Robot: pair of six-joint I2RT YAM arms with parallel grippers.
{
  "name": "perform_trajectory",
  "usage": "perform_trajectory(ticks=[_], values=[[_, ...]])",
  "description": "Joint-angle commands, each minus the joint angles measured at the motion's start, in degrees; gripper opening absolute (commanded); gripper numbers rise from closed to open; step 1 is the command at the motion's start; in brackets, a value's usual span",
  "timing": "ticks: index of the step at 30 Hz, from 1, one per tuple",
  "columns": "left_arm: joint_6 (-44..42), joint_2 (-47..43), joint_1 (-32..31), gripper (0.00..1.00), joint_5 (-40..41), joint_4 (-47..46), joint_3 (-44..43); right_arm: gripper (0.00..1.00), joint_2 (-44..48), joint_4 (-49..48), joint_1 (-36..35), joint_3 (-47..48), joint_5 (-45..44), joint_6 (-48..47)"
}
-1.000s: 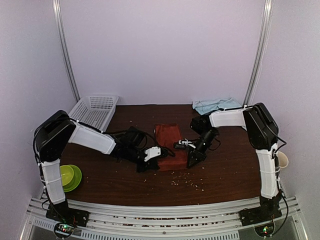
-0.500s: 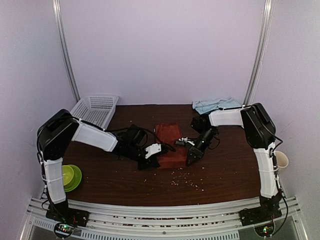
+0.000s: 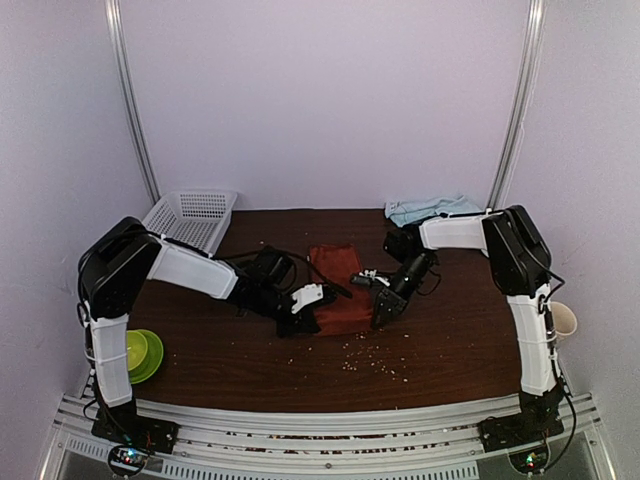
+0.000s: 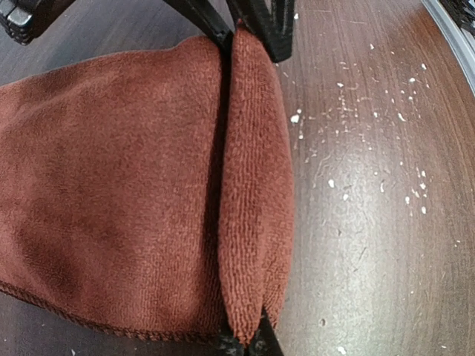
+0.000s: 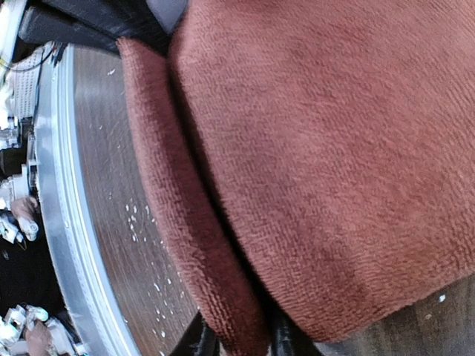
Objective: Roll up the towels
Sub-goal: Roll the towel at the center of the board.
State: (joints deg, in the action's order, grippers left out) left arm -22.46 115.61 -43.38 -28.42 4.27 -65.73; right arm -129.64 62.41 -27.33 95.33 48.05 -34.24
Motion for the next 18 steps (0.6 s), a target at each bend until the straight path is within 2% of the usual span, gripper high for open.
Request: perform_trajectory(ticks=[1, 8, 12, 15, 18], values=[[0.79, 3.23, 0.92, 0.0, 1.24, 3.61, -0.78, 0.29, 3.2, -1.5, 0.48, 0.15, -4.81, -0.99], [1.45, 4.01, 1.58, 0.0, 1.27, 3.73, -1.41, 0.41, 10.47, -6.1, 1.0, -2.31, -9.12, -0.64], [1.69, 4.0, 1.8, 0.0, 1.24, 3.73, -1.41, 0.44, 14.45, -10.39, 1.4, -5.03, -11.22, -0.73], [2.06, 3.96, 2.02, 0.0, 1.39, 3.73, -1.5, 0.44, 16.86, -11.8, 1.49, -7.41, -8.7, -3.49], [2.28, 3.99, 2.23, 0.0, 1.42, 3.73, -1.44, 0.45, 15.69, -7.84, 1.41, -6.74, -2.18, -6.89]])
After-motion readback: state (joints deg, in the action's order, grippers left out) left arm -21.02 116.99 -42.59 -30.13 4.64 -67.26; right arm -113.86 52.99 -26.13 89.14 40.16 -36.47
